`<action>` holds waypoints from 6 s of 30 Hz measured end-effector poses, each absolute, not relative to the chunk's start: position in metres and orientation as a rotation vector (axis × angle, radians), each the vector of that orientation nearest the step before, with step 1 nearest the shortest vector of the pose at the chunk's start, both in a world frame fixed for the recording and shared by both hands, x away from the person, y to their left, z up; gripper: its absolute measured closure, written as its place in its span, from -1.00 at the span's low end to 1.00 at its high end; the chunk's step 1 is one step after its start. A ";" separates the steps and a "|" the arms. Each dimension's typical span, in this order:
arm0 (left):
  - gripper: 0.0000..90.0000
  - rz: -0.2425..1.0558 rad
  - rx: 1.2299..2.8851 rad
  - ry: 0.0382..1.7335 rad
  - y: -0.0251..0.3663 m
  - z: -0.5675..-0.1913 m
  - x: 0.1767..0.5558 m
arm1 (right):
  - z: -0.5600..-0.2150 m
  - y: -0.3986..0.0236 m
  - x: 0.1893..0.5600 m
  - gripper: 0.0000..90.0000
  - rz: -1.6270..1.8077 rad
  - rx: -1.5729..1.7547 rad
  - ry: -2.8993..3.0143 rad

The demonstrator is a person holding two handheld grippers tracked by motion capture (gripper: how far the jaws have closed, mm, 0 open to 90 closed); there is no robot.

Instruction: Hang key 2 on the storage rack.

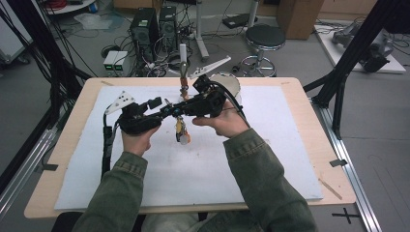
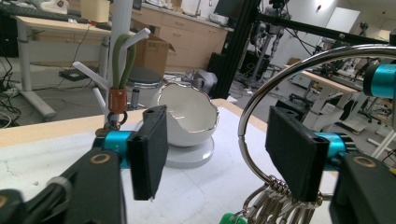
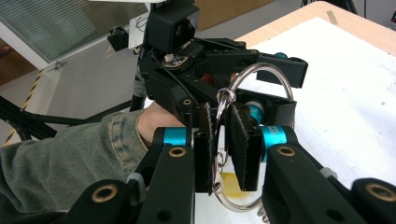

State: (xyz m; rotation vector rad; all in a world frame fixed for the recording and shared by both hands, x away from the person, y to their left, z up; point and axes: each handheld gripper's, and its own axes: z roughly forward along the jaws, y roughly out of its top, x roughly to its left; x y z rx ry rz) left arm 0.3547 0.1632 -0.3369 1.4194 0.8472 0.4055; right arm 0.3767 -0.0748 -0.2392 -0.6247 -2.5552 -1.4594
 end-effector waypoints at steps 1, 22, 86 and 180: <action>-0.03 0.397 1.416 0.842 0.163 -0.337 0.355 | -0.239 -0.075 0.377 0.79 -1.457 -0.626 -2.553; 0.91 0.451 1.482 0.813 0.153 -0.331 0.351 | -0.243 -0.075 0.380 0.75 -1.461 -0.711 -2.505; 0.93 0.578 1.539 1.102 0.197 -0.305 0.373 | -0.340 -0.262 0.354 -0.79 -1.587 -1.452 -2.596; 0.93 0.587 1.770 1.288 0.166 -0.309 0.545 | -0.381 -0.303 0.326 -0.79 -1.756 -1.520 -2.535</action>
